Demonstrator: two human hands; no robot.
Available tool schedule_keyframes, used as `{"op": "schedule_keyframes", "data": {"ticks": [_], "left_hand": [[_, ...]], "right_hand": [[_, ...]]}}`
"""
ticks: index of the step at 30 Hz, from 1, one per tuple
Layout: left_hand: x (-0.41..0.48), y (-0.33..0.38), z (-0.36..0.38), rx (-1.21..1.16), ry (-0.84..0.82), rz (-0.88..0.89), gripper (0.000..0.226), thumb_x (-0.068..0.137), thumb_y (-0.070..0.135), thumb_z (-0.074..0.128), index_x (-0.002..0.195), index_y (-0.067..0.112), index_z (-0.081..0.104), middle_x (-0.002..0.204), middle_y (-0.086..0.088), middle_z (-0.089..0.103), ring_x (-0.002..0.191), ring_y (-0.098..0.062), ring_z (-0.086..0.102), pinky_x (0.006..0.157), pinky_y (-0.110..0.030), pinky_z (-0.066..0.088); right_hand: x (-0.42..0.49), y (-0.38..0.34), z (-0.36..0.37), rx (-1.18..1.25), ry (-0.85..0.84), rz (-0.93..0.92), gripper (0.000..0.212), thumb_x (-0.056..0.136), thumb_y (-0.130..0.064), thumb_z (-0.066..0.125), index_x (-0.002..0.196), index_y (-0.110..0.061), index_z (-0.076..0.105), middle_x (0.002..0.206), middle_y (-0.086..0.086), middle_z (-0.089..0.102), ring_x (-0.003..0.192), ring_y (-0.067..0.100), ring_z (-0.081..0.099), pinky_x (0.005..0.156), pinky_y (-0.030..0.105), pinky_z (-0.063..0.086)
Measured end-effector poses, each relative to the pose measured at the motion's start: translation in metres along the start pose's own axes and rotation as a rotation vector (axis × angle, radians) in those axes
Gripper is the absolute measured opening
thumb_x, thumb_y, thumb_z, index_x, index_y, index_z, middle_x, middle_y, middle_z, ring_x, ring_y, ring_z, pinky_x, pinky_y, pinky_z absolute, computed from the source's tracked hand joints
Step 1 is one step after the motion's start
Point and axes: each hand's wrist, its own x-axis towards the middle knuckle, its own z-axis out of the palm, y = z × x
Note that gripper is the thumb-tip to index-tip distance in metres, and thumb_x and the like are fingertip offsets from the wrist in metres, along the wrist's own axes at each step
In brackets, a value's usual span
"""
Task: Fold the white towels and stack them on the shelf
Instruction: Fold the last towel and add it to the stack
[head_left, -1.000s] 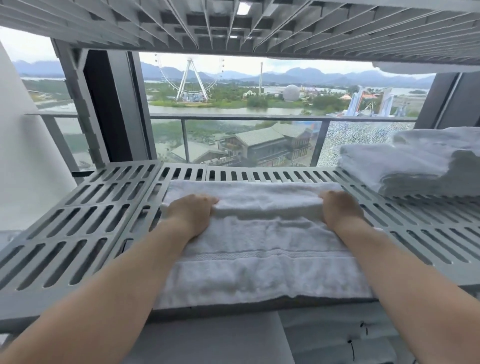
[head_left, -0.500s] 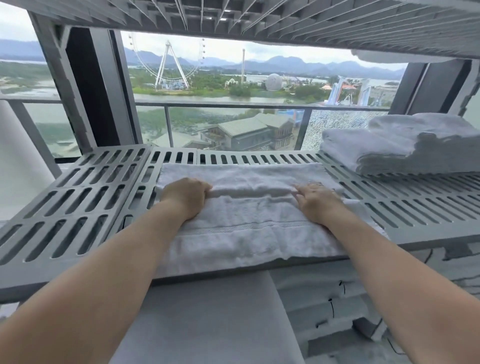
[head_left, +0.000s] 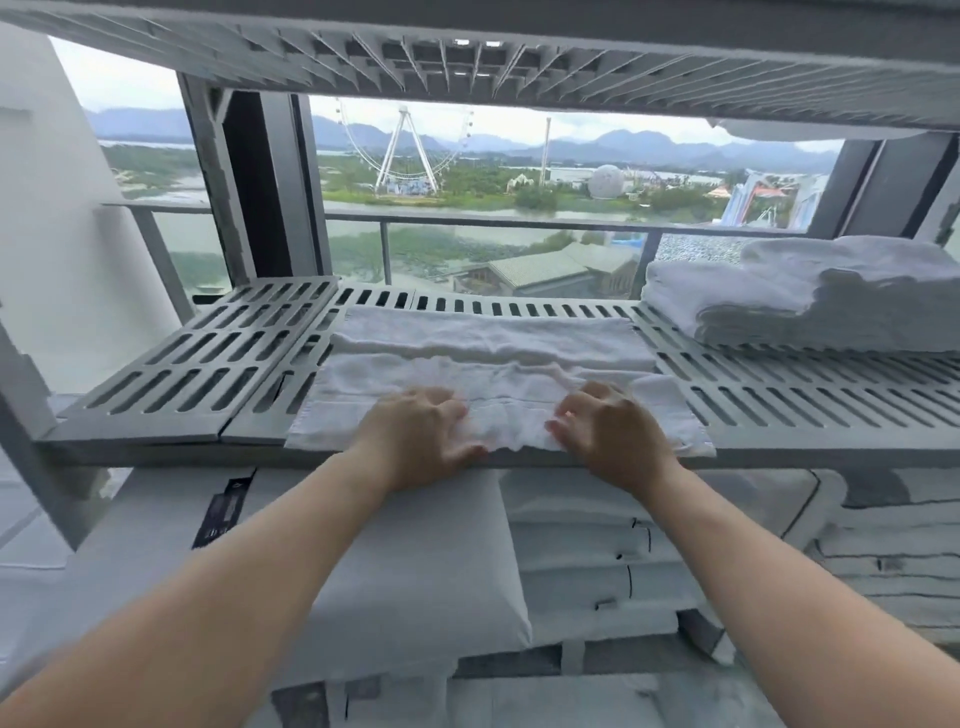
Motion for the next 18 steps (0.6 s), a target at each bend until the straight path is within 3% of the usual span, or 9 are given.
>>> {"op": "schedule_keyframes", "data": {"ticks": [2,3,5,7,10,14,18], "left_hand": [[-0.019,0.004,0.004,0.12,0.019,-0.013,0.079,0.081,0.072,0.057,0.145,0.028,0.047,0.151,0.0,0.046,0.137,-0.028,0.046,0.114,-0.044,0.036],[-0.027,0.005,0.005,0.13,0.06,-0.022,0.072,0.082,0.06,0.064,0.145,0.028,0.048,0.15,0.001,0.049,0.135,-0.027,0.049,0.112,-0.044,0.04],[-0.036,0.006,0.003,0.1,0.175,-0.044,0.052,0.085,0.025,0.067,0.136,0.028,0.058,0.138,0.005,0.06,0.123,-0.026,0.059,0.097,-0.044,0.052],[-0.042,0.009,-0.002,0.088,0.24,-0.055,0.048,0.083,0.009,0.064,0.128,0.028,0.066,0.13,0.007,0.066,0.114,-0.026,0.066,0.084,-0.044,0.058],[-0.046,0.009,-0.01,0.063,0.272,-0.029,0.048,0.084,0.007,0.065,0.125,0.033,0.069,0.124,0.01,0.07,0.106,-0.024,0.07,0.076,-0.04,0.059],[-0.051,0.008,-0.011,0.068,0.301,-0.046,0.049,0.086,0.008,0.066,0.123,0.039,0.07,0.116,0.009,0.074,0.102,-0.02,0.071,0.076,-0.034,0.058],[-0.058,0.005,-0.007,0.046,0.351,-0.031,0.043,0.084,0.0,0.064,0.111,0.03,0.077,0.098,0.001,0.076,0.09,-0.029,0.072,0.068,-0.037,0.057]], "right_hand": [[-0.02,0.002,-0.002,-0.03,-0.063,-0.047,0.048,0.086,-0.055,0.064,0.119,-0.02,0.067,0.121,0.002,0.063,0.116,0.023,0.056,0.095,0.041,0.05],[-0.028,0.003,-0.003,-0.048,-0.085,-0.051,0.053,0.085,-0.052,0.066,0.127,-0.02,0.063,0.124,0.001,0.061,0.119,0.024,0.055,0.098,0.042,0.049],[-0.038,0.005,-0.003,-0.046,-0.064,-0.03,0.052,0.085,-0.034,0.07,0.133,-0.018,0.06,0.127,0.002,0.061,0.12,0.027,0.055,0.101,0.043,0.048],[-0.043,0.004,-0.004,-0.037,-0.021,-0.01,0.047,0.086,-0.023,0.07,0.132,-0.017,0.061,0.126,0.002,0.062,0.119,0.027,0.056,0.101,0.043,0.048],[-0.043,0.005,-0.009,0.026,-0.017,-0.001,0.045,0.085,-0.018,0.071,0.129,-0.018,0.064,0.124,0.0,0.065,0.119,0.025,0.056,0.102,0.042,0.047],[-0.045,0.009,-0.019,0.061,-0.019,0.026,0.04,0.081,-0.008,0.069,0.12,-0.02,0.069,0.114,-0.002,0.066,0.113,0.022,0.057,0.091,0.039,0.053],[-0.054,0.013,-0.024,0.082,0.045,0.035,0.038,0.077,0.004,0.067,0.109,-0.016,0.074,0.101,0.0,0.068,0.105,0.024,0.06,0.083,0.037,0.054]]}}
